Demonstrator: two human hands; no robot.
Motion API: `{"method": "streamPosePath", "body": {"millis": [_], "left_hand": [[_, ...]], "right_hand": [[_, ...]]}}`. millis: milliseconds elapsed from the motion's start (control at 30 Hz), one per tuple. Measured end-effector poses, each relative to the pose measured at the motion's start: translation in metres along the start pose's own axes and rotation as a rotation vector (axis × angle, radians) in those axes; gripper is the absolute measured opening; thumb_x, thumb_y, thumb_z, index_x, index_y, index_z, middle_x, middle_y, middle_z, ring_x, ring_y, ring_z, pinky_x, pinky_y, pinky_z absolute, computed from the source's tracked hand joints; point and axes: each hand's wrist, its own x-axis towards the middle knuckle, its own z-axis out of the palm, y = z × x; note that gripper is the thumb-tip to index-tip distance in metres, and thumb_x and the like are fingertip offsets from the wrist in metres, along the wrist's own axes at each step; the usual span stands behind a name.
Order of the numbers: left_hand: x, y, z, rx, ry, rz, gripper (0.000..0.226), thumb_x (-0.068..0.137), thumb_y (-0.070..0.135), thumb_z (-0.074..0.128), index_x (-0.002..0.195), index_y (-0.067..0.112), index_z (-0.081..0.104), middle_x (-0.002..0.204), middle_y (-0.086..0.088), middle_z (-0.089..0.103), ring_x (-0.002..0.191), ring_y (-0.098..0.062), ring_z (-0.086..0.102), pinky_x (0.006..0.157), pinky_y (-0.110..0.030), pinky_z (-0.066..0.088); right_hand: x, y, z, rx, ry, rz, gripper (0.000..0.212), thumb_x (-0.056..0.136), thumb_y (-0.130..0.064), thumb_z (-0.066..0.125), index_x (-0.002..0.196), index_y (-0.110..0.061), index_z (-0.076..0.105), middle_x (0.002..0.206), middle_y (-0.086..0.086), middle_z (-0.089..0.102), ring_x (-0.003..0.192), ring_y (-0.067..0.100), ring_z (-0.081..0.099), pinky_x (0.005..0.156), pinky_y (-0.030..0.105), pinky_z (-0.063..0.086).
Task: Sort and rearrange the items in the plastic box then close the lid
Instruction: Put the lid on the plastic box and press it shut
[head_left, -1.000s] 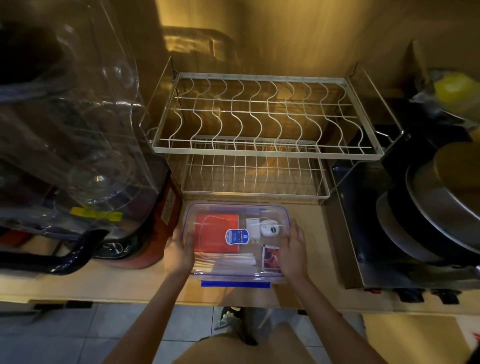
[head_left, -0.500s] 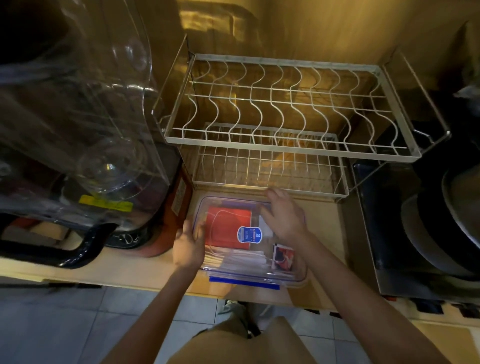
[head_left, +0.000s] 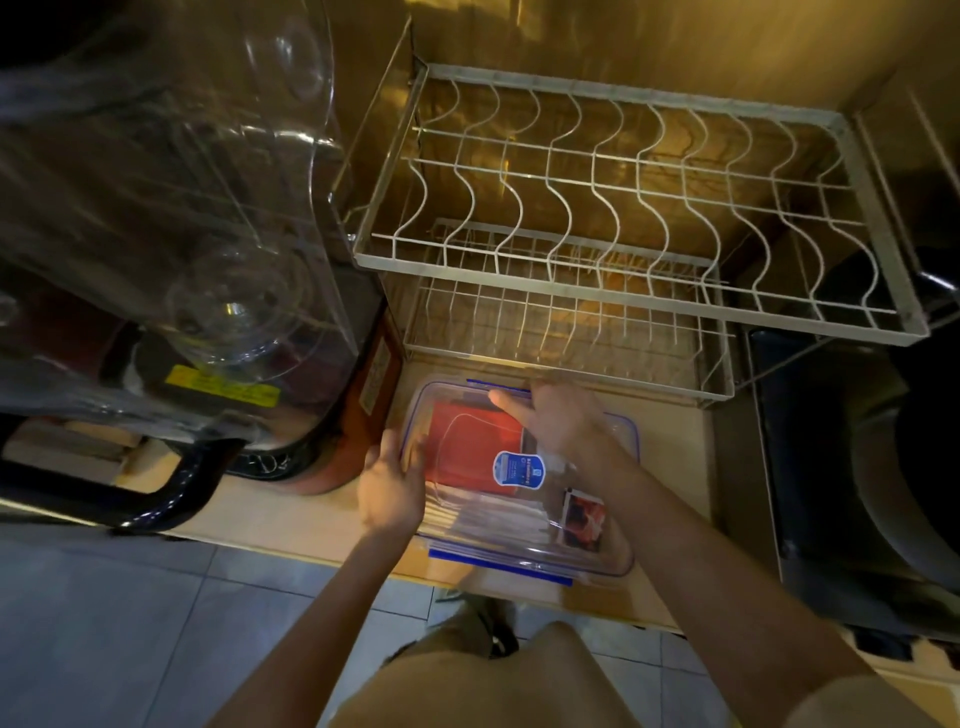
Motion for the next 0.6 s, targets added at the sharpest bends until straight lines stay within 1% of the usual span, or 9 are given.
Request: {"method": "streamPosePath", "body": {"millis": [33, 67, 100, 133, 200, 267, 467, 533, 600], "left_hand": [[-0.0001, -0.0004, 0.0001, 0.002, -0.003, -0.001, 0.037, 0.094, 0.034, 0.041, 0.119, 0.007, 0.046, 0.117, -0.030, 0.055, 0.105, -0.044, 0.056, 0.085, -0.045, 0.046], [-0.0002, -0.0006, 0.0003, 0.004, -0.006, -0.001, 0.038, 0.094, 0.035, 0.040, 0.120, 0.008, 0.046, 0.117, -0.030, 0.055, 0.105, -0.043, 0.056, 0.085, -0.045, 0.046], [-0.0005, -0.0006, 0.0004, 0.005, -0.007, -0.002, 0.038, 0.094, 0.036, 0.040, 0.121, 0.008, 0.046, 0.118, -0.029, 0.054, 0.106, -0.043, 0.055, 0.086, -0.045, 0.046], [-0.0009, -0.0002, 0.0004, 0.007, -0.006, -0.002, 0.039, 0.094, 0.036, 0.040, 0.122, 0.009, 0.046, 0.118, -0.029, 0.054, 0.107, -0.043, 0.055, 0.087, -0.045, 0.046], [-0.0018, 0.0003, 0.0006, 0.014, 0.001, 0.001, 0.040, 0.094, 0.036, 0.040, 0.123, 0.009, 0.046, 0.118, -0.029, 0.054, 0.107, -0.042, 0.055, 0.086, -0.044, 0.046], [-0.0020, 0.0008, 0.0008, 0.019, 0.007, 0.006, 0.042, 0.094, 0.035, 0.040, 0.125, 0.008, 0.046, 0.118, -0.031, 0.054, 0.107, -0.043, 0.055, 0.086, -0.044, 0.046], [-0.0036, 0.0026, -0.0002, 0.034, 0.010, 0.016, 0.041, 0.095, 0.033, 0.040, 0.127, 0.007, 0.045, 0.119, -0.032, 0.053, 0.107, -0.044, 0.054, 0.086, -0.043, 0.046], [-0.0044, 0.0033, -0.0005, 0.033, 0.014, 0.017, 0.041, 0.095, 0.032, 0.040, 0.127, 0.007, 0.046, 0.119, -0.032, 0.053, 0.107, -0.044, 0.054, 0.087, -0.042, 0.045], [-0.0052, 0.0035, -0.0007, 0.030, 0.015, 0.018, 0.041, 0.095, 0.032, 0.041, 0.127, 0.007, 0.046, 0.118, -0.032, 0.052, 0.108, -0.045, 0.053, 0.088, -0.043, 0.044]], "right_hand": [[-0.0026, -0.0004, 0.0011, -0.014, 0.019, 0.004, 0.084, 0.083, -0.073, 0.017, 0.110, -0.007, 0.061, 0.104, 0.014, 0.065, 0.096, 0.027, 0.062, 0.076, 0.035, 0.047], [-0.0042, -0.0004, 0.0025, -0.003, 0.047, 0.003, 0.084, 0.084, -0.072, 0.019, 0.122, -0.006, 0.054, 0.121, 0.016, 0.059, 0.112, 0.029, 0.056, 0.089, 0.038, 0.046], [-0.0057, 0.0000, 0.0038, 0.040, 0.088, -0.003, 0.082, 0.084, -0.071, 0.025, 0.127, -0.005, 0.049, 0.131, 0.016, 0.053, 0.122, 0.029, 0.048, 0.099, 0.040, 0.041], [-0.0070, 0.0004, 0.0044, 0.104, 0.143, -0.008, 0.080, 0.083, -0.069, 0.032, 0.126, -0.004, 0.048, 0.132, 0.016, 0.051, 0.125, 0.029, 0.045, 0.104, 0.040, 0.037], [-0.0091, -0.0004, 0.0043, 0.204, 0.229, -0.006, 0.073, 0.080, -0.067, 0.043, 0.116, -0.004, 0.052, 0.121, 0.015, 0.056, 0.117, 0.028, 0.047, 0.101, 0.038, 0.038], [-0.0095, -0.0015, 0.0045, 0.249, 0.257, 0.008, 0.070, 0.078, -0.066, 0.049, 0.109, -0.004, 0.054, 0.113, 0.014, 0.057, 0.110, 0.027, 0.049, 0.097, 0.038, 0.039], [-0.0074, -0.0034, 0.0077, 0.233, 0.330, 0.000, 0.066, 0.076, -0.063, 0.054, 0.099, -0.002, 0.056, 0.097, 0.014, 0.059, 0.095, 0.027, 0.051, 0.082, 0.035, 0.040], [-0.0078, -0.0038, 0.0079, 0.217, 0.344, -0.011, 0.066, 0.077, -0.062, 0.054, 0.098, 0.000, 0.057, 0.096, 0.016, 0.060, 0.095, 0.028, 0.052, 0.079, 0.036, 0.040], [-0.0083, -0.0034, 0.0086, 0.192, 0.342, -0.037, 0.066, 0.079, -0.061, 0.052, 0.102, 0.001, 0.057, 0.100, 0.017, 0.061, 0.098, 0.030, 0.053, 0.081, 0.038, 0.041]]}}
